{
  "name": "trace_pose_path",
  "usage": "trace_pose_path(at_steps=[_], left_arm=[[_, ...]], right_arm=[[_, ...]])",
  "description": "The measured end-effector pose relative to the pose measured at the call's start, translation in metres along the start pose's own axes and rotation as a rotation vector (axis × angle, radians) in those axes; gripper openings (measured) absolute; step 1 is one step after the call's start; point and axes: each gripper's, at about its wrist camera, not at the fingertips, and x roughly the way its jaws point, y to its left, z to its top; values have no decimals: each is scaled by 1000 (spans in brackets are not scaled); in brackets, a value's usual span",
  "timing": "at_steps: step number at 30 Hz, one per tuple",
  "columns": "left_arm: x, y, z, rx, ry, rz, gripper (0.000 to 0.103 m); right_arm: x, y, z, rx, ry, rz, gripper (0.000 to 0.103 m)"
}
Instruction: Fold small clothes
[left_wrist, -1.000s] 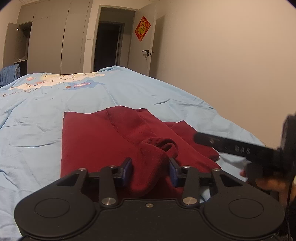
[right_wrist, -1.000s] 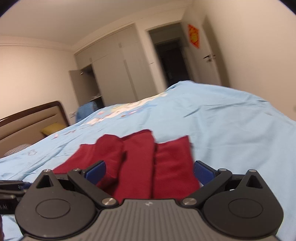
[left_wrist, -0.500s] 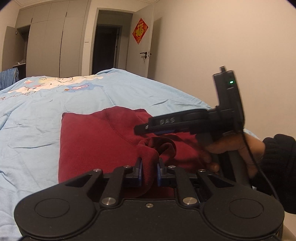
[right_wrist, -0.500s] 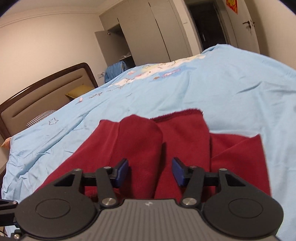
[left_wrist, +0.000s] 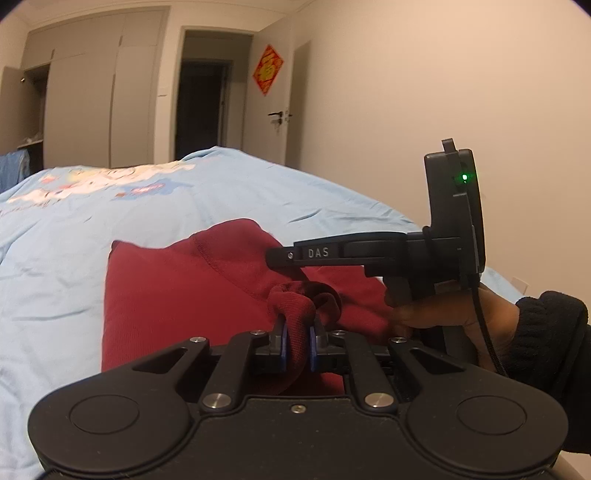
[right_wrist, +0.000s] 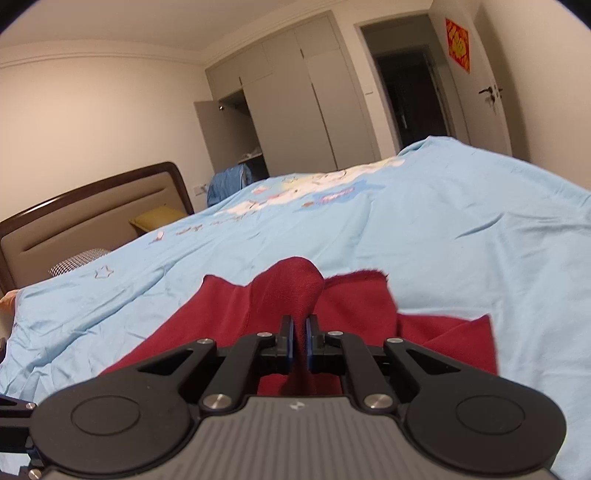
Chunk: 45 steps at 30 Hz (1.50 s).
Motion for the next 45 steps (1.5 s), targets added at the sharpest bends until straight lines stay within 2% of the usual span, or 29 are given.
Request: trace_pose_path(at_steps=[6, 13, 22, 31, 34, 37, 39, 40, 43, 44, 45], left_arm=[[8, -16, 8, 49, -19, -65, 10], [26, -39, 9, 101, -4, -142, 10], [42, -48, -1, 100, 63, -165, 11], [48, -38, -1, 36, 87, -177, 18], [45, -40, 1, 30, 81, -177, 28], [37, -42, 1, 9, 71, -175, 45], [31, -37, 3, -21, 63, -175, 65], [27, -34, 4, -41, 54, -170, 68], [18, -22, 8, -95, 32, -125, 81], [15, -18, 10, -112, 27, -101, 86], [13, -13, 11, -129, 22, -76, 88]], right_arm=[[-27, -22, 1, 16, -59, -61, 7], [-46, -55, -9, 89, -78, -136, 7], [-41, -68, -25, 137, -49, -163, 7], [-37, -65, -27, 129, -48, -177, 7], [-35, -66, -28, 133, -44, -178, 7], [-36, -66, -29, 138, -39, -182, 8], [-36, -66, -29, 144, -37, -191, 14], [-37, -67, -29, 147, -39, -194, 15], [-41, -65, -29, 145, -51, -212, 33], [-43, -63, -29, 143, -54, -225, 49], [-45, -62, -30, 143, -57, -234, 59]])
